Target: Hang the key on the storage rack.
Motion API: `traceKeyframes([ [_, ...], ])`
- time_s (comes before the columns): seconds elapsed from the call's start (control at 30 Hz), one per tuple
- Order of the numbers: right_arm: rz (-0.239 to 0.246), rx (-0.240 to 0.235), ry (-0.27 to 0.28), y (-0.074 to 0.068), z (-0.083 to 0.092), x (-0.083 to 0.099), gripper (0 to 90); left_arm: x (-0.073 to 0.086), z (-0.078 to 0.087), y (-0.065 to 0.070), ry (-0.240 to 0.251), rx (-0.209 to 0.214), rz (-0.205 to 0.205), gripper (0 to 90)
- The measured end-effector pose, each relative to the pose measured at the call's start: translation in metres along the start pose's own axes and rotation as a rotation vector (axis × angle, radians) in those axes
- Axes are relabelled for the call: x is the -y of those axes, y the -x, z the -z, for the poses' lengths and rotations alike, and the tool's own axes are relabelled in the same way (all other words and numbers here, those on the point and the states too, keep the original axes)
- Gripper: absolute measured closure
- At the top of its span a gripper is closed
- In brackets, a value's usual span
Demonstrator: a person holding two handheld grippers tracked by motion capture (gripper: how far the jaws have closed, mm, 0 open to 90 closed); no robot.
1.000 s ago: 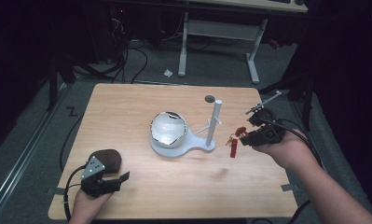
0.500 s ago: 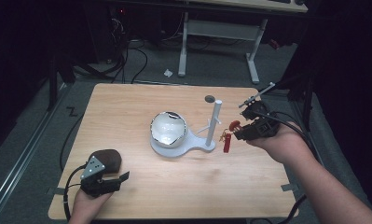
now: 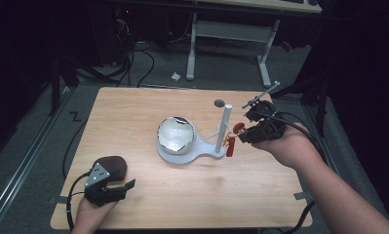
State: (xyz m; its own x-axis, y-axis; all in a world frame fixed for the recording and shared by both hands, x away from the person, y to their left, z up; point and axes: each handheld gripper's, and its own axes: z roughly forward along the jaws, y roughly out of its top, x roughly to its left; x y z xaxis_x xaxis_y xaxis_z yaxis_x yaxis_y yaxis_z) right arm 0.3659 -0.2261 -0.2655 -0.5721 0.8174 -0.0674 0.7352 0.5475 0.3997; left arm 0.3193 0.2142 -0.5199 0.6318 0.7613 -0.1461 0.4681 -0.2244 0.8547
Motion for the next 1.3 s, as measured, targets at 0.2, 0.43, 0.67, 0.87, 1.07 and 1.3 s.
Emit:
traceKeyframes([
  [0.2,0.01,0.017,0.011,-0.001,0.002,-0.006,67.1,0.0,0.0,0.0,-0.001,0.0,0.0,24.9],
  [0.43,0.011,0.024,0.015,0.0,0.003,-0.011,67.1,0.0,0.0,-0.001,-0.002,0.001,0.003,24.9],
  [0.67,0.005,0.032,0.018,0.004,0.0,-0.015,67.1,0.001,0.0,-0.001,-0.001,-0.002,0.005,24.9],
  [0.87,-0.004,0.036,0.019,0.008,-0.003,-0.017,67.1,0.0,0.0,-0.002,-0.001,-0.003,0.005,24.9],
  [1.07,-0.02,0.029,0.026,0.014,-0.01,-0.014,67.1,0.001,0.0,-0.002,-0.002,-0.004,0.005,24.9],
  [1.3,-0.046,0.013,0.028,0.021,-0.02,-0.004,67.2,0.0,-0.001,-0.001,-0.003,-0.003,0.002,24.9],
])
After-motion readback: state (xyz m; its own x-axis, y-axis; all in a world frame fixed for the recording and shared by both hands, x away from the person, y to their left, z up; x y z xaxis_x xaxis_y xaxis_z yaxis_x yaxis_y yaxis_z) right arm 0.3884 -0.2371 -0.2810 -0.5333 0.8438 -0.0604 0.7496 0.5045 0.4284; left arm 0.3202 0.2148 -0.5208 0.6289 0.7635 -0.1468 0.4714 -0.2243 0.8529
